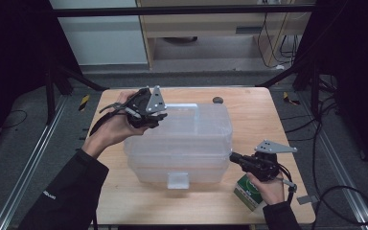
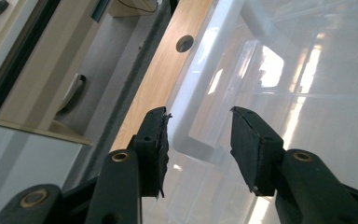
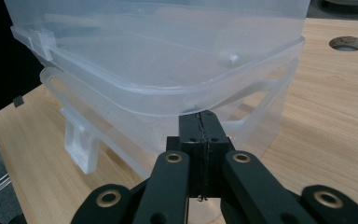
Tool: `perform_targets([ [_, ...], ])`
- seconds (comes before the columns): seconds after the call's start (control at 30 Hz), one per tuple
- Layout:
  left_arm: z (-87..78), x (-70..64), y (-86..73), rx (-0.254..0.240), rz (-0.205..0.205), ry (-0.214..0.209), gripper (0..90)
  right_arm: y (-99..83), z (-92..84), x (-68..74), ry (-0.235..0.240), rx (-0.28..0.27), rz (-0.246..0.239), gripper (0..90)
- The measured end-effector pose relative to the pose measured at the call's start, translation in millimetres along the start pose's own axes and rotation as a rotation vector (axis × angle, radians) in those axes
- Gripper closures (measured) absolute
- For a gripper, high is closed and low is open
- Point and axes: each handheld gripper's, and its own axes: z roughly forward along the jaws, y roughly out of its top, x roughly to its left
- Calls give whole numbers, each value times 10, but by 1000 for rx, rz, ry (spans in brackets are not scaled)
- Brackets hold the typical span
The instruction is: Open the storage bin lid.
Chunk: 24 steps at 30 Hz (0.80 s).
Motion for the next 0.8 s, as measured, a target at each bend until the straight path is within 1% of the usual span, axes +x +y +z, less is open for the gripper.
perform_targets([
  [0.03, -15, -2, -21, -15, -12, 0, 556, 0, 0, 0, 0, 1, 0, 900],
  [0.13, -78, 13, -88, -34, -37, 4, 549, 0, 0, -2, 0, 1, 0, 900],
  [0.2, -114, 31, -146, -55, -58, -5, 549, 0, 0, -2, 1, 3, 0, 900],
  [0.27, -157, 49, -212, -61, -75, -4, 551, 1, 0, -2, 1, 4, -1, 900],
  [0.33, -198, 65, -292, -74, -104, 0, 557, 1, 0, -2, 0, 4, -1, 900],
  [0.43, -254, 85, -416, -79, -143, 24, 581, 1, 1, -1, 2, 6, 1, 900],
  [0.6, -331, 112, -622, -101, -198, 36, 641, 0, 2, -1, 0, 8, 0, 900],
  [0.73, -394, 96, -768, -133, -264, 73, 684, -1, 5, -3, 0, 9, -1, 900],
  [0.8, -423, 78, -837, -149, -290, 93, 707, -2, 5, -1, -1, 10, 1, 900],
])
